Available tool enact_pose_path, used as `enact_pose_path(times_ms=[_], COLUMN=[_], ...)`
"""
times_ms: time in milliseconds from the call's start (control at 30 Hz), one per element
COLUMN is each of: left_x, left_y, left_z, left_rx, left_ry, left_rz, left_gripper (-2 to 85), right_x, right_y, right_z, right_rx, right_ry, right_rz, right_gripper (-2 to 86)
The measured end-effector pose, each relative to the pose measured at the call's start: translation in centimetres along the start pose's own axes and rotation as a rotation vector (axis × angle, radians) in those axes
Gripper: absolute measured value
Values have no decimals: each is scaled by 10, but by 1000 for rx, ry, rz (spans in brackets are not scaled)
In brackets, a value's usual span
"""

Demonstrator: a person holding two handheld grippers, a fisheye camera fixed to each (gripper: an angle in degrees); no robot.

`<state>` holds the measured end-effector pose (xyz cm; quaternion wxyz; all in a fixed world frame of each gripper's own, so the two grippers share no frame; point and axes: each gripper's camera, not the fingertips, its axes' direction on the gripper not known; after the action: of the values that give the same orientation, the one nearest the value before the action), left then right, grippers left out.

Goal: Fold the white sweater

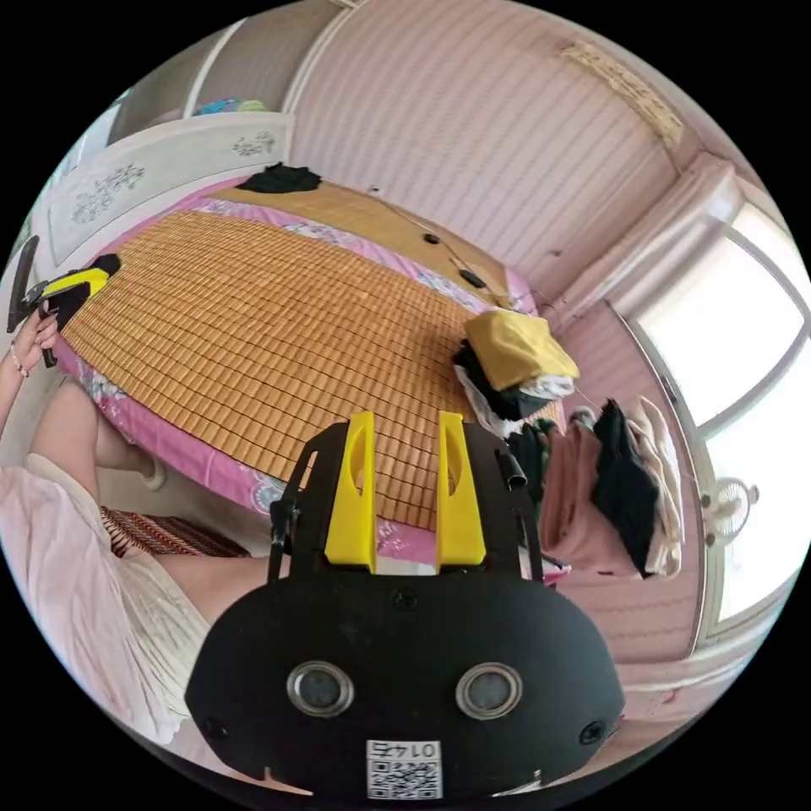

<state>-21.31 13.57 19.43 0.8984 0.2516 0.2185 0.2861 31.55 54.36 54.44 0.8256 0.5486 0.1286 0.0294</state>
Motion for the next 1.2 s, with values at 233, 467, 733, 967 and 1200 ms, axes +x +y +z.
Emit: enact_pose_path(times_ms=[233,467,733,967,1200], left_x=[162,309,404,421,361], left_y=[-177,-335,-413,-424,-481], left_z=[151,256,346,356,227], left_rx=[-103,-131,-237,-384,-64], left_ry=[373,403,375,264,320], left_rz=[364,581,578,569,431], left_gripper=[60,70,130,25,-4], right_x=[180,309,396,433,450], right_y=[105,121,100,101,17], right_z=[-60,-109,-103,-114,-258], right_rx=[-10,101,-45,-68,300], right_ry=[104,108,114,-54,-74], right_rz=[339,457,410,411,262], right_gripper=[111,115,145,22,-2])
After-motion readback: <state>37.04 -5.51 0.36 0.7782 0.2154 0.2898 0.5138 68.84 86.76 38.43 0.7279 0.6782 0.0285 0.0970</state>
